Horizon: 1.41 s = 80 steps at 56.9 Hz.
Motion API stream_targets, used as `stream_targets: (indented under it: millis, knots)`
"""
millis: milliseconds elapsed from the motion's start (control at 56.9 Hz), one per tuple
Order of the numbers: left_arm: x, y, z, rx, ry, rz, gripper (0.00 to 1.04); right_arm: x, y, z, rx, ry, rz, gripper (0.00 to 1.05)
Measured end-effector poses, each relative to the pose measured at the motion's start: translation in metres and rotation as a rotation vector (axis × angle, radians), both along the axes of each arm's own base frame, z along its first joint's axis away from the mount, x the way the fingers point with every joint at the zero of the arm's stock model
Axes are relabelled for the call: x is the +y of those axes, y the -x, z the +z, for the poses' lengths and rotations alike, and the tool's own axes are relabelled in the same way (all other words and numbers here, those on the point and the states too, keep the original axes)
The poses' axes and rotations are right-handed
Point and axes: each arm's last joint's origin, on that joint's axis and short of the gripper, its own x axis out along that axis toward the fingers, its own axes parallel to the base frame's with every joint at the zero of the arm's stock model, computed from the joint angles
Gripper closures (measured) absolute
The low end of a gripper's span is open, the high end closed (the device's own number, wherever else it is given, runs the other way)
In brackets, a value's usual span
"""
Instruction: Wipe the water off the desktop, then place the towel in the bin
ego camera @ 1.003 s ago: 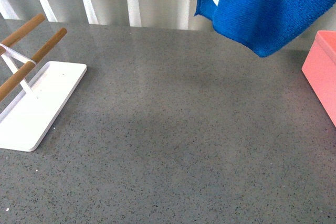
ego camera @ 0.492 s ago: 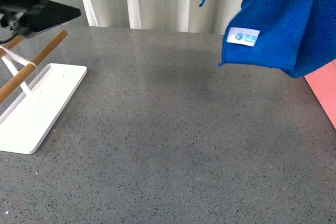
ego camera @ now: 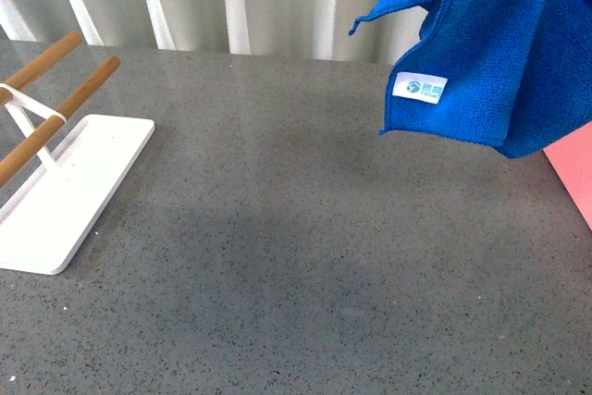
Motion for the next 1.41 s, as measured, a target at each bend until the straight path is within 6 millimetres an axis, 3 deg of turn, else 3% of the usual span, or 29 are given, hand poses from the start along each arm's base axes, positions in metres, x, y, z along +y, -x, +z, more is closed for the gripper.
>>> stream_targets:
  millis: [106, 405, 704, 1407]
  knots:
    - [-0.006, 0.021, 0.002, -0.055, -0.039, 0.012, 0.57, 0.001, 0.001, -0.003, 0.008, 0.002, 0.006, 0.99]
    - [-0.018, 0.057, -0.010, -0.041, -0.056, 0.024, 1.01, 0.001, 0.002, -0.006, 0.014, 0.011, -0.005, 0.99]
    - [-0.026, 0.089, -0.025, -0.031, -0.063, 0.006, 1.01, 0.000, 0.003, -0.008, 0.020, 0.019, -0.013, 0.99]
    - [-0.027, 0.121, -0.013, -0.070, -0.063, 0.007, 1.01, 0.005, 0.006, -0.019, 0.050, 0.033, -0.020, 0.99]
